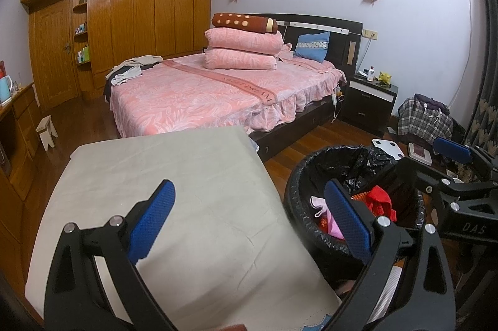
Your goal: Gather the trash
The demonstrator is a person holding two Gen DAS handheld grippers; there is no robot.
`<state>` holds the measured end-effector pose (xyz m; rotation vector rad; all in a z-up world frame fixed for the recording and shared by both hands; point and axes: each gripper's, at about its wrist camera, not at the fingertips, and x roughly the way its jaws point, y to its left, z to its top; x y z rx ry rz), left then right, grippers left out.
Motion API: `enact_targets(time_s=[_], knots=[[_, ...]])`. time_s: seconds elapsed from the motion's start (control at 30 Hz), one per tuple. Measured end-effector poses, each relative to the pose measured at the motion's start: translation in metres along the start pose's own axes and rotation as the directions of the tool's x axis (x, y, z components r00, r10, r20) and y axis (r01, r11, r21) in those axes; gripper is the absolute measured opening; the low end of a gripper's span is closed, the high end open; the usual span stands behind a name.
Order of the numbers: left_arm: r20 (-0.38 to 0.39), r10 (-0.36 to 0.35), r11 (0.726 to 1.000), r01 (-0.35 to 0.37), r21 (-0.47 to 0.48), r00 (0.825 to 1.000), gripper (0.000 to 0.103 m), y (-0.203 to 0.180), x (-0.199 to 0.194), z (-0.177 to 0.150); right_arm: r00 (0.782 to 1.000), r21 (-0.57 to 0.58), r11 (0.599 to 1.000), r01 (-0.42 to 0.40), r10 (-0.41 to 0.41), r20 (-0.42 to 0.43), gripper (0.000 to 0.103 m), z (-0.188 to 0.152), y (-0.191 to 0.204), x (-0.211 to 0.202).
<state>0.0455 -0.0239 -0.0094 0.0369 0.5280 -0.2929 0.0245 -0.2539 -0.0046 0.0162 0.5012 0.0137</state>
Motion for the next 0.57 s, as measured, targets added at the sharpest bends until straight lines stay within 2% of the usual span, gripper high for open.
enact_targets(time_s=[0.57], knots=[[-0.004, 0.001, 1.0, -0.001, -0.002, 1.0, 0.094, 0.0032, 0.0008, -0.0032, 1.0, 0.005, 1.0, -0.001, 0.001, -0.003, 0.097, -0.0035, -0.0017, 0.0004]])
